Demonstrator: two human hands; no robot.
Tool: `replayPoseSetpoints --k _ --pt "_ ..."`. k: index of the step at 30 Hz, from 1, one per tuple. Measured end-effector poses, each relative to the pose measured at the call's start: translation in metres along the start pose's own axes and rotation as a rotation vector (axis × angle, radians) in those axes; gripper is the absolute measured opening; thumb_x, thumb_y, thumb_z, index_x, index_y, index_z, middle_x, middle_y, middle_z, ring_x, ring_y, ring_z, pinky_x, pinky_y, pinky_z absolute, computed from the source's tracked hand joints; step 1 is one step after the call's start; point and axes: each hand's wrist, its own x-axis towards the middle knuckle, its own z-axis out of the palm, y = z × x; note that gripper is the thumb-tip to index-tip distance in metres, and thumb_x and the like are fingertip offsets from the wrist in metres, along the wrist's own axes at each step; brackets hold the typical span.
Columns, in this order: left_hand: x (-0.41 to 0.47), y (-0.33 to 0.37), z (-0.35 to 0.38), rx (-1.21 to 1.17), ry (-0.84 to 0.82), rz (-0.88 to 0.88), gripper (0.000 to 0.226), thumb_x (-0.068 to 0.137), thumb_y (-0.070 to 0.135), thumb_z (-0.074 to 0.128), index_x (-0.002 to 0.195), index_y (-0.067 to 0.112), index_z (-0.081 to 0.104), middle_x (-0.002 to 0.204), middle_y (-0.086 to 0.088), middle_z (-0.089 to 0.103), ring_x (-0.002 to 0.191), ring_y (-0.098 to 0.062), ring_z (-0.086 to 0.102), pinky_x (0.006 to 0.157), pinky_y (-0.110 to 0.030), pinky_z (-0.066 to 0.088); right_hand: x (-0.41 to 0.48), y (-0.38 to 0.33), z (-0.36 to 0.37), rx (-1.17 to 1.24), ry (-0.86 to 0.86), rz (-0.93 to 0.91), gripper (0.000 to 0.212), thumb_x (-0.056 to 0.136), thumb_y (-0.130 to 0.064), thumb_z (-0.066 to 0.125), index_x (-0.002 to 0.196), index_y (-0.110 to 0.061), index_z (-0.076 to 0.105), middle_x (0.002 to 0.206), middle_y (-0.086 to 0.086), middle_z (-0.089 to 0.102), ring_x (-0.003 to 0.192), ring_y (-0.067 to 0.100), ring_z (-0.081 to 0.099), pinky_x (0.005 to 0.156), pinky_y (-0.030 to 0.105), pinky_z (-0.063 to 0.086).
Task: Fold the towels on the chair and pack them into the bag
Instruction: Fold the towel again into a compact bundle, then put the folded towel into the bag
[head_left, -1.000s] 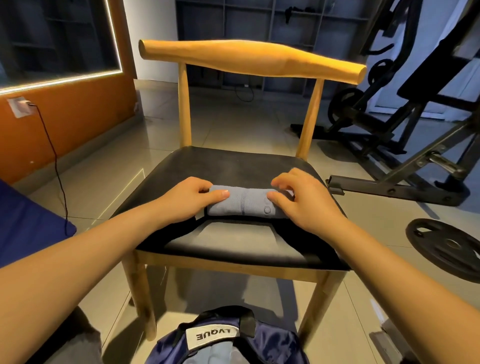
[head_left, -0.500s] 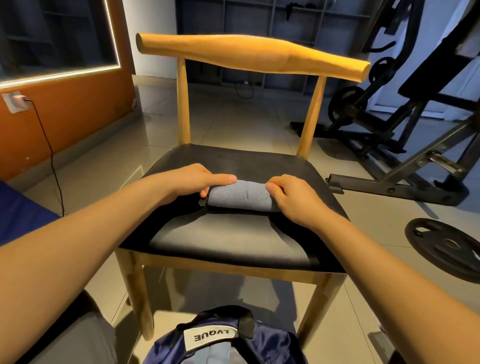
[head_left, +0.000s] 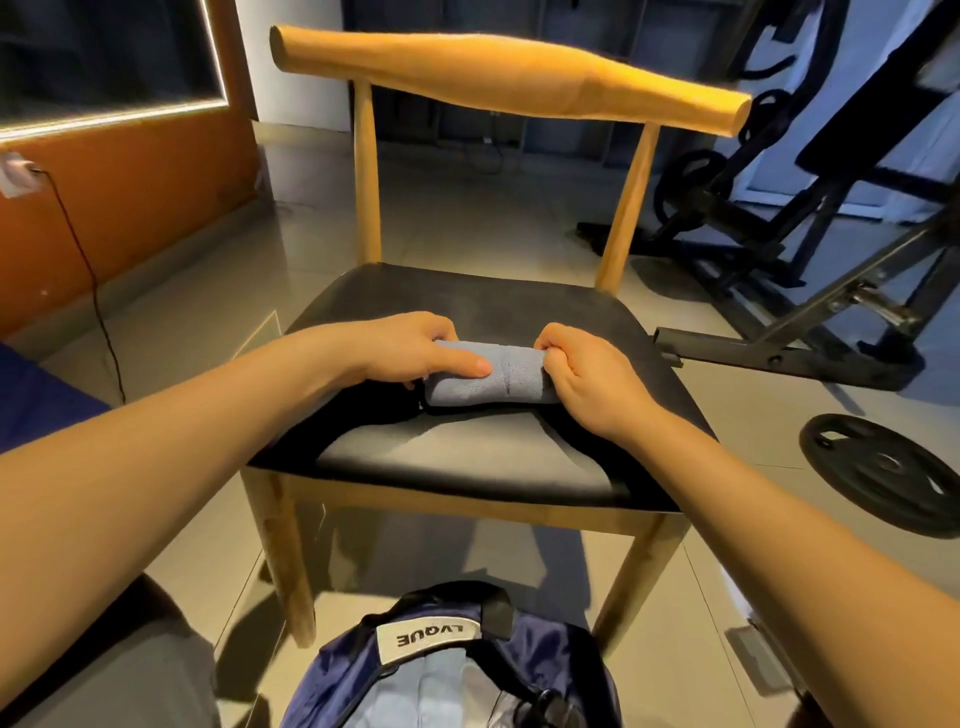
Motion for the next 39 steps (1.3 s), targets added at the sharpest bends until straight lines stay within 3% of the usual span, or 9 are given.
replayPoseSetpoints --k 7,11,14,16,18,28,32,35,39 --pt "-0.022 -0.001 0.013 -0.103 0.246 0.294 0.023 0.092 0.040 0.072 0.109 0.025 0.074 0.103 0.009 0.073 0.094 -0.006 0.067 0.084 -0.026 0.051 -0.016 -0.004 -0.012 0.076 0.018 0.059 0.023 0.107 -0.023 0.041 0.111 -0.020 0.063 0.109 0.000 0.062 0.100 0.019 0.057 0.087 0.037 0.047" --pt "-0.062 0.021 -0.007 -0.125 0.075 0.456 0.021 0.095 0.032 0.070 0.114 0.023 0.074 0.103 0.011 0.074 0.098 -0.003 0.068 0.081 -0.016 0.052 -0.032 -0.035 -0.050 0.224 0.154 0.045 0.013 0.100 -0.032 0.055 0.100 -0.027 0.067 0.103 -0.006 0.067 0.098 0.014 0.062 0.088 0.037 0.051" --pt "-0.097 0.036 -0.016 -0.111 -0.196 0.500 0.022 0.097 0.027 0.066 0.118 0.022 0.073 0.110 0.008 0.074 0.107 -0.010 0.068 0.093 -0.024 0.055 -0.065 -0.072 -0.076 0.621 -0.240 0.087 0.031 0.095 -0.046 0.062 0.115 -0.022 0.067 0.112 0.001 0.071 0.109 0.019 0.067 0.095 0.039 0.053" --pt "-0.110 0.037 -0.013 -0.072 -0.285 0.508 0.022 0.097 0.028 0.067 0.117 0.023 0.074 0.112 0.004 0.074 0.108 -0.016 0.067 0.097 -0.034 0.055 -0.092 -0.088 -0.079 0.670 -0.560 0.127 0.041 0.093 -0.044 0.067 0.127 -0.022 0.061 0.124 0.004 0.067 0.116 0.022 0.066 0.100 0.039 0.054" --pt "-0.115 0.033 -0.004 -0.054 -0.306 0.488 0.024 0.095 0.033 0.069 0.117 0.024 0.074 0.112 0.002 0.074 0.108 -0.018 0.068 0.100 -0.042 0.054 -0.114 -0.094 -0.069 0.659 -0.668 0.200 0.048 0.089 -0.037 0.077 0.130 -0.023 0.057 0.127 0.008 0.066 0.115 0.025 0.067 0.101 0.043 0.055" --pt "-0.107 -0.024 0.106 -0.036 -0.502 0.127 0.025 0.094 0.037 0.072 0.113 0.021 0.076 0.109 -0.003 0.075 0.107 -0.023 0.069 0.094 -0.041 0.059 -0.222 -0.078 0.030 0.622 -0.434 0.431 0.028 0.095 -0.042 0.069 0.114 -0.023 0.072 0.109 0.007 0.074 0.104 0.030 0.068 0.094 0.050 0.054" --pt "-0.084 -0.046 0.146 -0.005 -0.530 0.039 0.025 0.090 0.040 0.076 0.107 0.021 0.077 0.108 -0.004 0.073 0.098 -0.022 0.067 0.084 -0.037 0.058 -0.252 -0.062 0.073 0.753 -0.442 0.585 0.036 0.098 -0.028 0.067 0.133 -0.028 0.063 0.123 -0.005 0.070 0.112 0.015 0.067 0.100 0.042 0.054" --pt "-0.068 -0.063 0.177 0.041 -0.580 0.009 0.030 0.087 0.044 0.079 0.107 0.022 0.075 0.108 -0.002 0.071 0.101 -0.024 0.068 0.082 -0.038 0.060 -0.269 -0.053 0.103 0.816 -0.415 0.669 0.039 0.099 -0.015 0.064 0.136 -0.027 0.059 0.127 -0.006 0.067 0.116 0.012 0.064 0.098 0.032 0.054" --pt "-0.046 -0.090 0.214 0.412 -0.518 0.159 0.046 0.085 0.051 0.077 0.116 0.018 0.064 0.105 -0.002 0.066 0.096 -0.027 0.064 0.082 -0.045 0.055 -0.297 -0.040 0.161 0.673 -0.431 0.848 0.032 0.096 -0.009 0.061 0.127 -0.012 0.067 0.121 0.008 0.068 0.112 0.030 0.063 0.097 0.049 0.051"
